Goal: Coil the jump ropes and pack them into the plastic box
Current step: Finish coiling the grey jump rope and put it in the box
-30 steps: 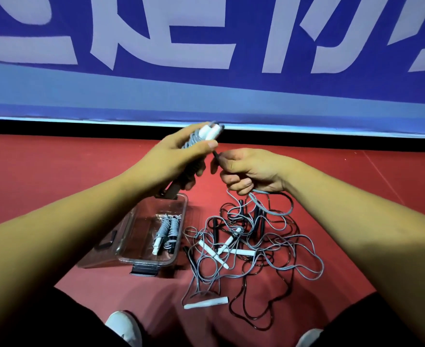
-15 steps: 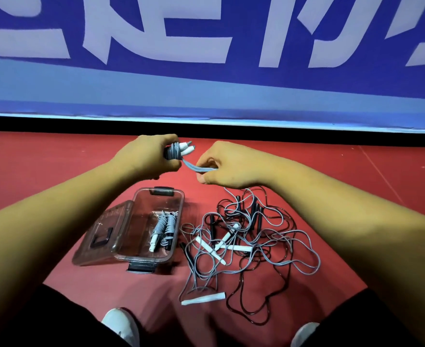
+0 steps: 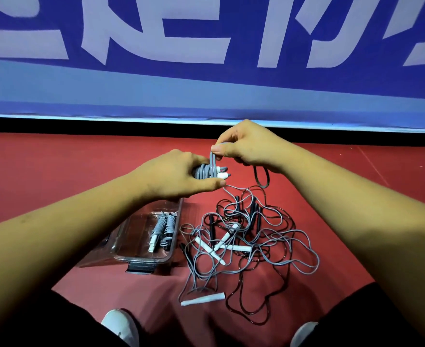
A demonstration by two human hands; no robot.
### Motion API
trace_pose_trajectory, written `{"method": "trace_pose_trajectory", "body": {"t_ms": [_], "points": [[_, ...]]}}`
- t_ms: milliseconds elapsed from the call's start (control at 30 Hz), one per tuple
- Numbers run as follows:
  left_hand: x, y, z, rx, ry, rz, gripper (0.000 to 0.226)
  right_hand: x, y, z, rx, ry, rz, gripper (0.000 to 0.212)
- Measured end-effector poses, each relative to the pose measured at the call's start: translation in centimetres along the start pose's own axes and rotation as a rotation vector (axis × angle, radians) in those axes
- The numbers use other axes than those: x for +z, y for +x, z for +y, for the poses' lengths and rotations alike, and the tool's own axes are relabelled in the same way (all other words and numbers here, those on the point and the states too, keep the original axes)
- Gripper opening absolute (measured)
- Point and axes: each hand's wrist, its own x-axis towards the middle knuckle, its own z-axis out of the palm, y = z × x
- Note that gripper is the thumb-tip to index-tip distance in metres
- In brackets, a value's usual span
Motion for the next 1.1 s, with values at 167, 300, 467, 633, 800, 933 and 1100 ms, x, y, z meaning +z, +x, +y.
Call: {"method": "trace_pose_trajectory", "body": {"t_ms": [167, 300, 467, 633, 800, 933, 1100], "points": [[1.0, -0.2, -0.1, 0.029, -0.339, -0.026, 0.029, -0.3, -0.1, 1.4, 0.106, 0.141, -0.105, 0.034], [1.1, 0.1, -0.7, 0.027, -0.577, 0.067, 0.026, 0.6, -0.1, 2.5, 0.16, 0.263, -0.179, 0.019], [0.6, 0.4, -0.4, 0.073, -0.7, 0.148, 0.018, 1.5, -0.1, 2.5, 0.189, 0.321, -0.241, 0.026], [0.2, 0.9, -0.8, 0.002, -0.712, 0.237, 0.011, 1.7, -0.1, 2.2, 0.197, 0.375, -0.26, 0.032], [0.1, 1.7, -1.9, -0.064, -0.614, 0.267, 0.022, 2.1, -0.1, 1.2, 0.133, 0.092, -0.147, 0.032], [0.5, 2.2, -2.9, -0.099, -0.129, 0.359, 0.035, 1.9, 0.1, -0.1, -0.04, -0.357, -0.113, 0.031], [0.2, 2.0, -2.8, -0.159, 0.302, 0.396, 0.03, 2.0, 0.0, -1.1, -0.166, -0.652, -0.101, 0.033]]}}
